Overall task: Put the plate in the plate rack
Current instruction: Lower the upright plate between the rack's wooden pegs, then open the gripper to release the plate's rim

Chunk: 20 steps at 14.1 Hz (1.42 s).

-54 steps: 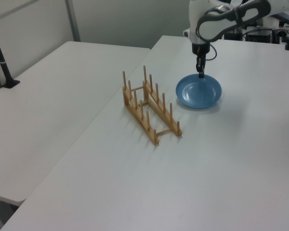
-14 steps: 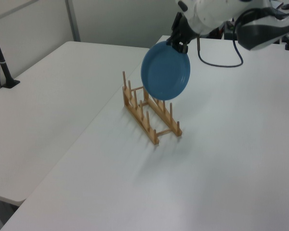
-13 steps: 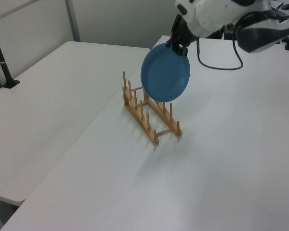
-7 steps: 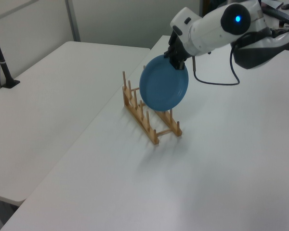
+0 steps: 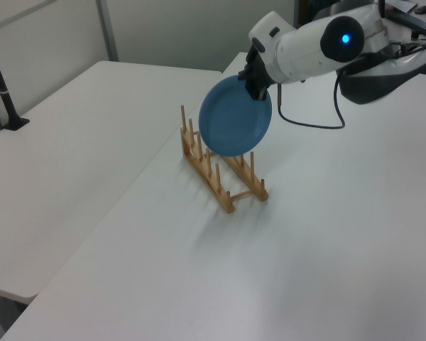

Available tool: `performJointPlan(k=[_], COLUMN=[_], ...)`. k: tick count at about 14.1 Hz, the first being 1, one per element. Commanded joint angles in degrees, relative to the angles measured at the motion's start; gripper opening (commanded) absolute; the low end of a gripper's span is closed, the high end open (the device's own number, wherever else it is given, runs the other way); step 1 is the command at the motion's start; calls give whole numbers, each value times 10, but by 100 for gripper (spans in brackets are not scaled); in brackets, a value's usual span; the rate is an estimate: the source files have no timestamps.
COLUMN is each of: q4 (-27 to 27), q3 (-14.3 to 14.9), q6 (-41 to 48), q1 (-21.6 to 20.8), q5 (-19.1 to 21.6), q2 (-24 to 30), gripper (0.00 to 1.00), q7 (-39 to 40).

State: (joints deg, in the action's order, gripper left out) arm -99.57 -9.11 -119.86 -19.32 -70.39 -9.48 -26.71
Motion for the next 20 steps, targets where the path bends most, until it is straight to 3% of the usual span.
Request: performJointPlan(k=[1, 12, 14, 15, 16, 17, 18, 20], q4=[1, 3, 3, 3, 4, 4, 4, 4], q3=[2, 1, 1, 1, 0, -1, -1, -3], q6=[6, 6, 5, 5, 5, 5, 5, 5], q1=[16, 12, 10, 9, 9, 5, 2, 1], q5=[-22, -36, -35, -34, -33, -33, -35, -33], q2=[2, -50, -51, -52, -53, -55, -56, -56], gripper=[0, 0, 6, 19, 52, 93, 100, 100], q7=[-13, -16, -26, -34, -40, -61, -79, -82])
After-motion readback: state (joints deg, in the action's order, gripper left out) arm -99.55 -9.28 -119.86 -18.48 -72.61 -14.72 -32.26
